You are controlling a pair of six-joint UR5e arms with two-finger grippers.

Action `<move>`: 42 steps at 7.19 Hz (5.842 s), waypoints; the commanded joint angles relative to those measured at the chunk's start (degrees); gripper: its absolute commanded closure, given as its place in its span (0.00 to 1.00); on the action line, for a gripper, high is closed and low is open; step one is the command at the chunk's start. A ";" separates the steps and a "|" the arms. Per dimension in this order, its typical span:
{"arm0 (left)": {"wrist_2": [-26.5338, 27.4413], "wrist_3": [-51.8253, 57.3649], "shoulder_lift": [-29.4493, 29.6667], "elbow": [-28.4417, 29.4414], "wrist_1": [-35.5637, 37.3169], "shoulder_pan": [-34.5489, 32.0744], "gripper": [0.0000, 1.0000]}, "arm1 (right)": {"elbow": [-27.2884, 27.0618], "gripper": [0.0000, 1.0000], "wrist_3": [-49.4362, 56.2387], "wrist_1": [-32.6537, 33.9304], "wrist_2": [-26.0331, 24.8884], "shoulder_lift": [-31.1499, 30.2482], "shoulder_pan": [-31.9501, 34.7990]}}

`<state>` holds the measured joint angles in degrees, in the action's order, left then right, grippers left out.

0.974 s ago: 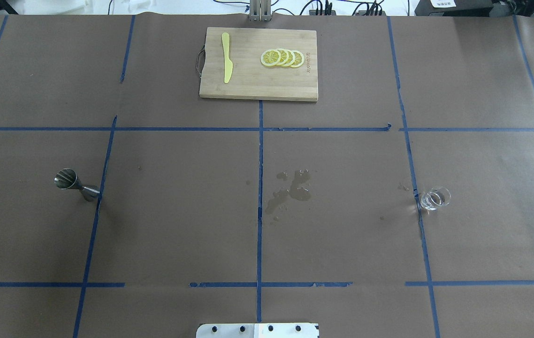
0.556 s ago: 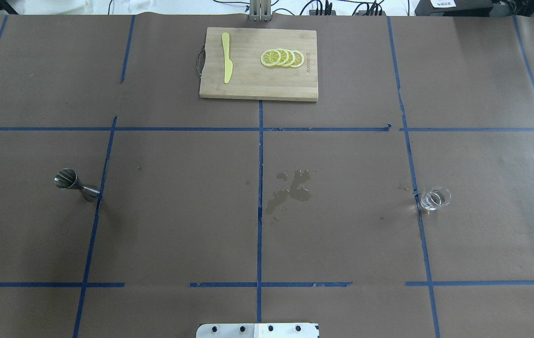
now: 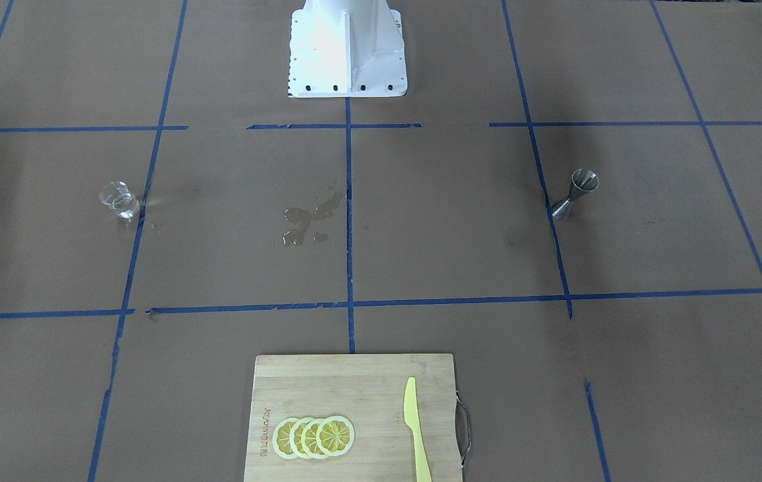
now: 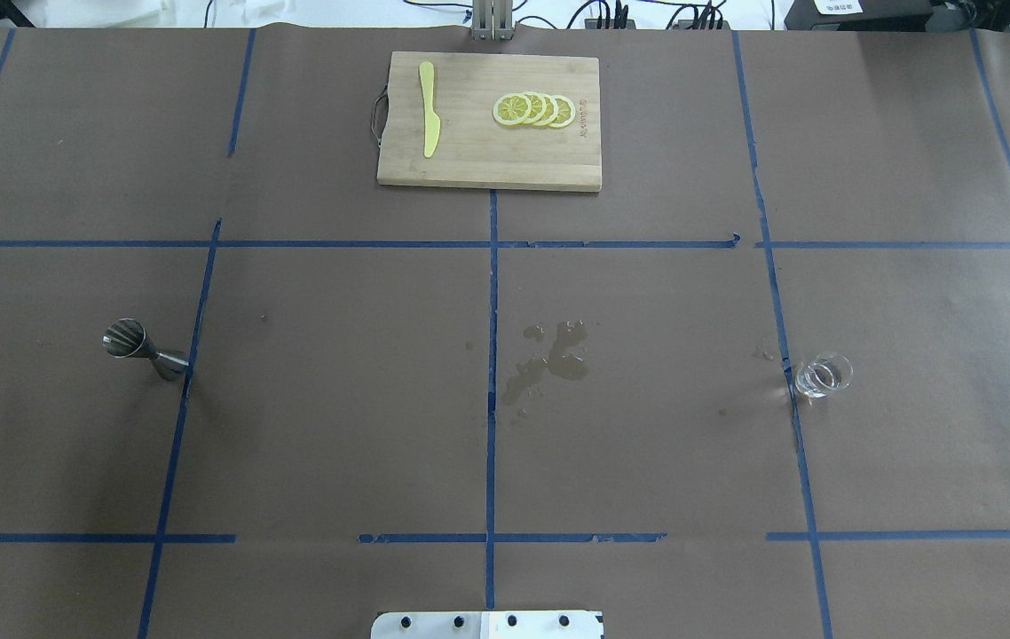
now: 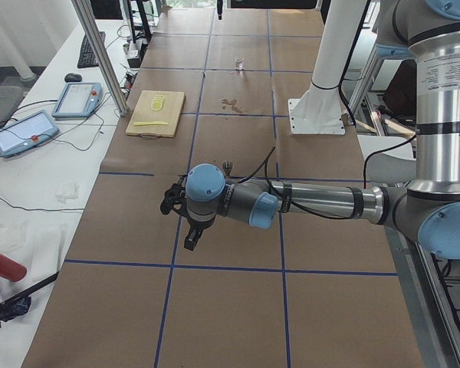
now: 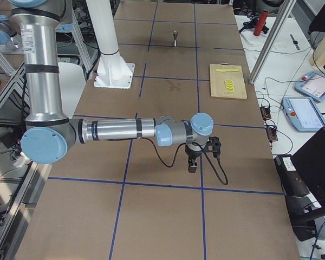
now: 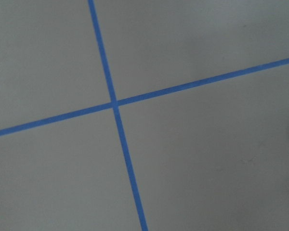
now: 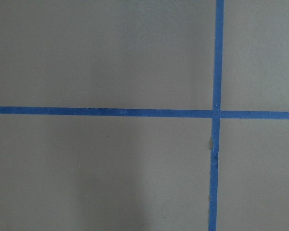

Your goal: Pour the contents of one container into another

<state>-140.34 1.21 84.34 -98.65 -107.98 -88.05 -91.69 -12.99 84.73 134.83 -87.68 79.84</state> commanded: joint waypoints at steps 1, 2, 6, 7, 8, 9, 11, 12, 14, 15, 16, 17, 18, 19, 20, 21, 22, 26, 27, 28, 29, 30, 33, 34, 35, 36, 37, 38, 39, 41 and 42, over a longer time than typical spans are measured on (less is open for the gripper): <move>-0.11 -15.02 0.12 -0.14 -13.67 5.30 0.00 | 0.02 0.00 0.16 0.00 -0.01 0.23 -0.13; 0.42 -24.67 -0.23 -0.14 -21.23 9.78 0.00 | -0.06 0.00 0.16 0.00 0.08 0.23 -0.21; 16.26 -44.78 -1.11 -9.60 -32.47 26.82 0.00 | -0.50 0.00 -0.01 -0.09 0.08 0.31 -3.02; 18.68 -45.85 -1.02 -11.55 -32.64 29.58 0.00 | -0.76 0.00 -0.10 -0.09 0.17 0.31 -3.20; 21.23 -46.91 -1.54 -15.40 -32.65 32.47 0.00 | -0.85 0.00 -0.10 -0.09 0.17 0.31 -3.55; 28.91 -49.09 -5.99 -20.05 -32.82 37.81 0.00 | -0.86 0.00 -0.10 -0.18 0.17 0.31 -4.16; 51.92 -61.97 -8.66 -21.94 -32.56 54.84 0.00 | -0.86 0.00 -0.10 -0.18 0.08 0.49 -4.26; 54.54 -63.25 -9.97 -22.46 -32.47 56.48 0.00 | -0.86 0.00 -0.10 -0.18 0.08 0.49 -4.26; 62.60 -68.31 -14.36 -24.14 -32.47 59.55 0.04 | -0.86 0.00 -0.01 -0.18 0.08 0.49 -4.34; 68.22 -73.84 -14.73 -24.05 -32.38 64.36 0.04 | -0.86 0.00 -0.01 -0.18 0.08 0.58 -4.34; 72.01 -75.73 -14.82 -24.05 -32.38 67.71 0.03 | -0.86 0.00 -0.01 -0.18 0.08 0.84 -4.34; 75.71 -77.31 -14.82 -23.70 -32.21 70.01 0.02 | -0.77 0.00 -0.01 -0.18 0.00 1.02 -4.34; 79.92 -77.94 -14.82 -23.26 -29.94 71.95 0.01 | -0.77 0.00 0.07 -0.18 -0.01 1.10 -4.34; 83.53 -79.51 -14.82 -22.74 -29.40 73.97 0.01 | -0.77 0.00 0.07 -0.18 -0.01 1.10 -4.34; 87.57 -80.22 -14.30 -19.60 -29.39 76.08 0.02 | -0.85 0.00 0.07 -0.18 -0.01 1.37 -4.34; 89.00 -82.14 -13.51 -18.96 -29.39 77.40 0.02 | -0.86 0.00 0.07 -0.18 -0.09 1.72 -4.34; 91.89 -83.38 -13.33 -17.73 -29.39 78.20 0.02 | -0.86 0.00 0.07 -0.18 -0.18 1.72 -4.43; 101.21 -83.74 -7.98 -9.40 -29.92 80.58 0.02 | -0.68 0.00 0.07 -0.18 -0.27 2.34 -4.34; 101.75 -83.83 -5.44 -7.98 -30.01 80.58 0.01 | -0.59 0.00 0.07 -0.18 -0.36 2.34 -4.34; 104.46 -83.83 -4.81 -6.05 -30.01 80.58 0.01 | -0.50 0.00 0.07 -0.18 -0.36 2.34 -4.43; 104.83 -83.83 -4.54 -4.81 -30.01 80.58 0.01 | -0.42 0.00 0.07 -0.18 -0.36 2.34 -4.34; 107.71 -83.83 -3.58 -3.50 -30.18 80.58 0.01 | -0.50 0.00 0.07 -0.18 -0.36 2.42 -4.34; 108.97 -83.83 -3.05 -1.65 -30.18 80.76 0.01 | -0.42 0.00 0.07 -0.18 -0.36 2.51 -4.34; 109.05 -83.83 -2.00 -0.59 -30.18 80.76 0.01 | -0.42 0.00 0.07 -0.18 -0.36 2.51 -4.34; 110.01 -83.83 -1.03 0.72 -30.18 80.76 0.01 | -0.50 0.00 0.07 -0.18 -0.36 2.51 -4.34; 110.02 -83.83 -0.50 0.82 -30.18 80.76 0.01 | -0.50 0.00 0.07 -0.18 -0.44 2.51 -4.34; 110.28 -83.83 -0.41 1.00 -30.18 80.76 0.02 | -0.68 0.00 0.07 -0.18 -0.36 2.51 -4.34; 113.24 -83.83 -0.41 1.78 -31.40 80.67 0.03 | -0.77 0.00 0.07 -0.18 -0.36 2.51 -4.34; 114.40 -83.83 -0.49 2.22 -33.24 80.67 0.03 | -0.68 0.00 0.07 -0.18 -0.44 2.60 -4.34; 116.60 -83.74 -0.40 3.11 -34.66 80.67 0.03 | -0.68 0.00 0.07 -0.18 -0.44 2.86 -4.34; 117.48 -83.74 -0.32 4.15 -34.75 80.76 0.03 | -0.59 0.00 0.07 -0.18 -0.88 2.95 -4.34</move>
<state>-24.10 -82.56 83.96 -95.46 -142.23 -7.37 -92.37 -12.92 84.55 134.28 -84.85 75.50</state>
